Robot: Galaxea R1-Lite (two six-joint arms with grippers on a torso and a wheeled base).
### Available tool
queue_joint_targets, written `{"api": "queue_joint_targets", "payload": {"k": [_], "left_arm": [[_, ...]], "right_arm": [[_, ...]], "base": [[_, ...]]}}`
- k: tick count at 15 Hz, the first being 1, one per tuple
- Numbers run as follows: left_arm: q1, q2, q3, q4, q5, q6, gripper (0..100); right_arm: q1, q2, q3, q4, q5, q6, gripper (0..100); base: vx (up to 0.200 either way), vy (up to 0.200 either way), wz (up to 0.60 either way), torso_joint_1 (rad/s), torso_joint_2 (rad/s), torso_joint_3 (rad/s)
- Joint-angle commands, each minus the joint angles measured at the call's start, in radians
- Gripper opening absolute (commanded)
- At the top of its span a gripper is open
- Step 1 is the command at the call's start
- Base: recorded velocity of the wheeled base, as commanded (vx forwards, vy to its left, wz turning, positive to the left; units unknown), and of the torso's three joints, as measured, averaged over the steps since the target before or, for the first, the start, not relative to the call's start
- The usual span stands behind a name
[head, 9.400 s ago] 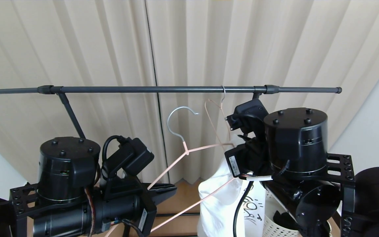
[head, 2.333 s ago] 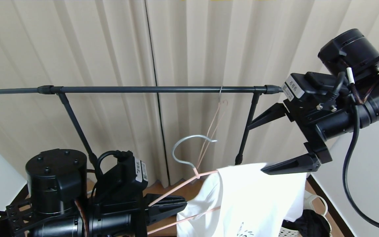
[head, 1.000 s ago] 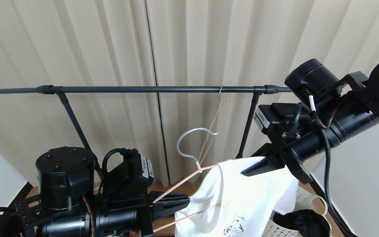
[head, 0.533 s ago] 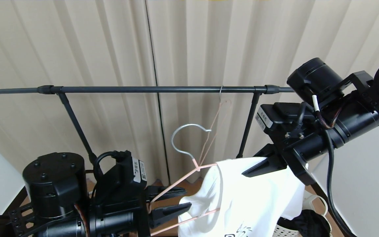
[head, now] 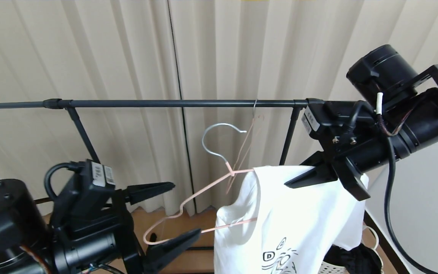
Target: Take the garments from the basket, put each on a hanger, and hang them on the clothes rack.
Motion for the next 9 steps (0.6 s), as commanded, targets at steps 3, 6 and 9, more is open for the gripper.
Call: {"api": "queue_joint_targets", "payload": {"k": [3,6,9], "left_arm": [[0.127,-0.166,-0.009,0.170,0.072,-0.140,100],[0.121,-0.190,-0.083,0.462,0.073,-0.311,100],[0.024,-0.100,-0.149,0.594,0.095,-0.444,100]], "right_arm": [[0.003,-0.043,-0.054,-0.020,-0.131,0.041,0],[0.006,-0.087,-0.037,-0.085,-0.252,0.047,0],[0.004,-0.135,0.032,-0.184,-0.312,0.048,0]], "base": [[0.000,0.000,0.00,0.000,0.00,0.000],[0.000,0.000,0.00,0.000,0.00,0.000],[0.000,0.000,0.00,0.000,0.00,0.000]]}}
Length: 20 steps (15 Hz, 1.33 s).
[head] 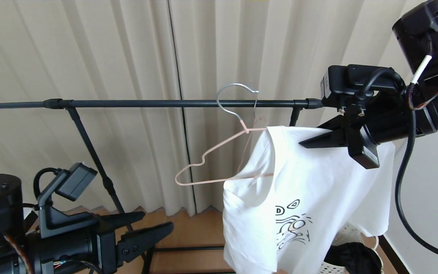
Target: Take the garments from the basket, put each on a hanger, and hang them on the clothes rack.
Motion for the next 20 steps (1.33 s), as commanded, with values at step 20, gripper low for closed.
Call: {"api": "queue_joint_targets", "payload": {"k": [20], "left_arm": [[-0.203,0.655,-0.572,0.084,0.299,-0.299,100]], "right_arm": [[0.067,-0.249,0.417,-0.355,-0.083,0.058,0]], "base": [[0.000,0.000,0.00,0.000,0.00,0.000]]}}
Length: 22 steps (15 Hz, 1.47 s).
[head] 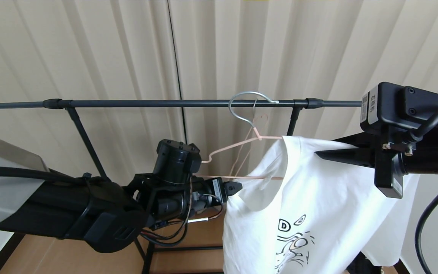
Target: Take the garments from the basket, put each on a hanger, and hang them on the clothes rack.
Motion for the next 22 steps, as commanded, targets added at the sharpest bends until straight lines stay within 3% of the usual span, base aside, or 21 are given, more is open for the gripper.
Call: {"api": "queue_joint_targets", "payload": {"k": [1,2,8,13,22], "left_arm": [[-0.012,0.023,-0.002,-0.001,0.001,0.000,100],[-0.016,0.023,0.004,-0.001,0.013,0.002,0],[-0.062,0.019,0.027,-0.004,0.030,0.020,0],[-0.068,-0.044,0.076,-0.010,0.031,0.049,0],[-0.078,-0.115,0.128,-0.011,0.031,0.090,0]], "right_arm": [[0.001,-0.014,0.003,0.000,0.001,0.000,0],[0.000,-0.017,0.003,0.000,0.001,0.001,0],[0.000,-0.017,0.003,-0.001,0.001,0.003,0],[-0.012,0.001,0.005,-0.017,-0.001,0.046,0],[-0.063,0.029,0.005,-0.037,0.001,0.047,0]], "base": [[0.000,0.000,0.00,0.000,0.00,0.000],[0.000,0.000,0.00,0.000,0.00,0.000],[0.000,0.000,0.00,0.000,0.00,0.000],[0.000,0.000,0.00,0.000,0.00,0.000],[0.000,0.000,0.00,0.000,0.00,0.000]]}}
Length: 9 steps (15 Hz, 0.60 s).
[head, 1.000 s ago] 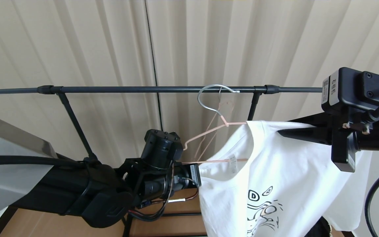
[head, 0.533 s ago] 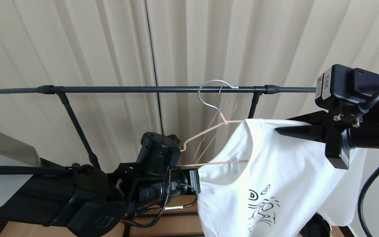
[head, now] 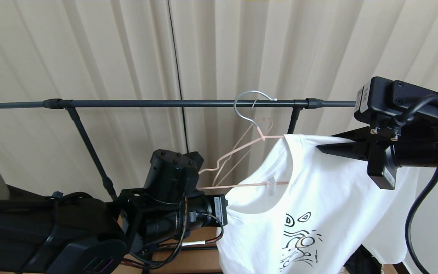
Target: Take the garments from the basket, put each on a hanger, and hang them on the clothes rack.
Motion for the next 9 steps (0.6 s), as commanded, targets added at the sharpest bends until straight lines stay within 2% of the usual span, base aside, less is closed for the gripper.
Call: {"api": "queue_joint_targets", "payload": {"k": [1,4,9], "left_arm": [[0.003,-0.016,0.023,-0.018,0.000,0.007,0],[0.015,-0.021,0.061,-0.076,0.011,0.027,0],[0.041,-0.021,0.081,-0.078,0.037,0.035,0]], "right_arm": [[-0.012,-0.001,0.000,0.000,0.001,-0.001,0],[-0.025,-0.008,0.002,0.000,0.002,-0.001,0],[-0.032,-0.027,0.002,0.000,0.002,-0.001,0]], "base": [[0.000,0.000,0.00,0.000,0.00,0.000],[0.000,0.000,0.00,0.000,0.00,0.000],[0.000,0.000,0.00,0.000,0.00,0.000]]}}
